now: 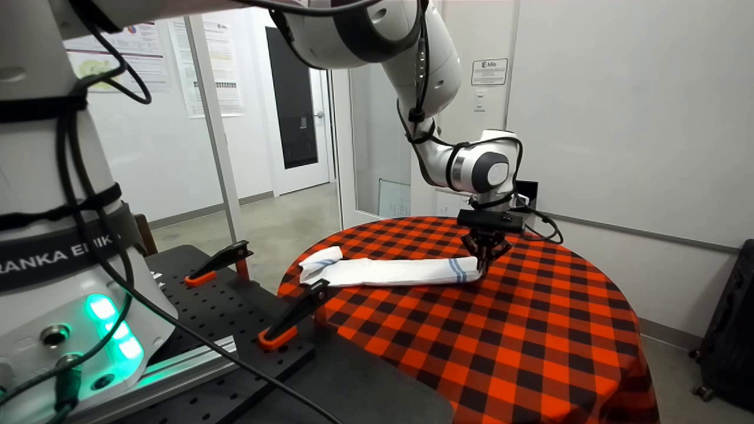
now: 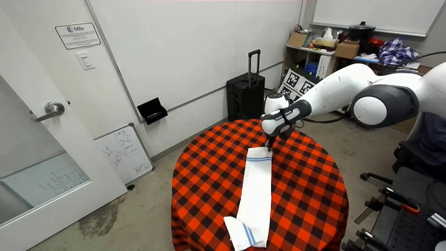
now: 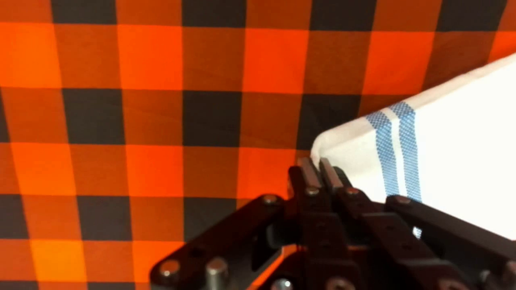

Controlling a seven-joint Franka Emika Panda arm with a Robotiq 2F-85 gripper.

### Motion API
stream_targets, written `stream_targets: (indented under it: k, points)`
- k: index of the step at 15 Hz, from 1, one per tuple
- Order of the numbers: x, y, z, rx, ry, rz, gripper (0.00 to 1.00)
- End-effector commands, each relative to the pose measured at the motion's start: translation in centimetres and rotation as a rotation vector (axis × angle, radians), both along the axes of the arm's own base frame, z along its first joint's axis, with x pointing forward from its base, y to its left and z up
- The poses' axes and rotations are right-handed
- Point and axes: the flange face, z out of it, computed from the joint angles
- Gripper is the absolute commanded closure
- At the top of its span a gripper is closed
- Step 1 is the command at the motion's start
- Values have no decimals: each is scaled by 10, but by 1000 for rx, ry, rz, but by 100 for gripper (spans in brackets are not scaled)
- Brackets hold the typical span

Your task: Unfold the towel and lay it out on the table.

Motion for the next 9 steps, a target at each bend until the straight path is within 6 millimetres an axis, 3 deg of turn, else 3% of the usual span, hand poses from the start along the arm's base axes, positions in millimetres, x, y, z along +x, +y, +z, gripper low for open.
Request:
stream_targets:
  k: [1,6,9]
  points:
    - [8,-28,-9,-73,-39,11,99]
    - [17,-77,0,-140,-87,-53,99]
    - [21,-106,24,-193,-133,-75,99]
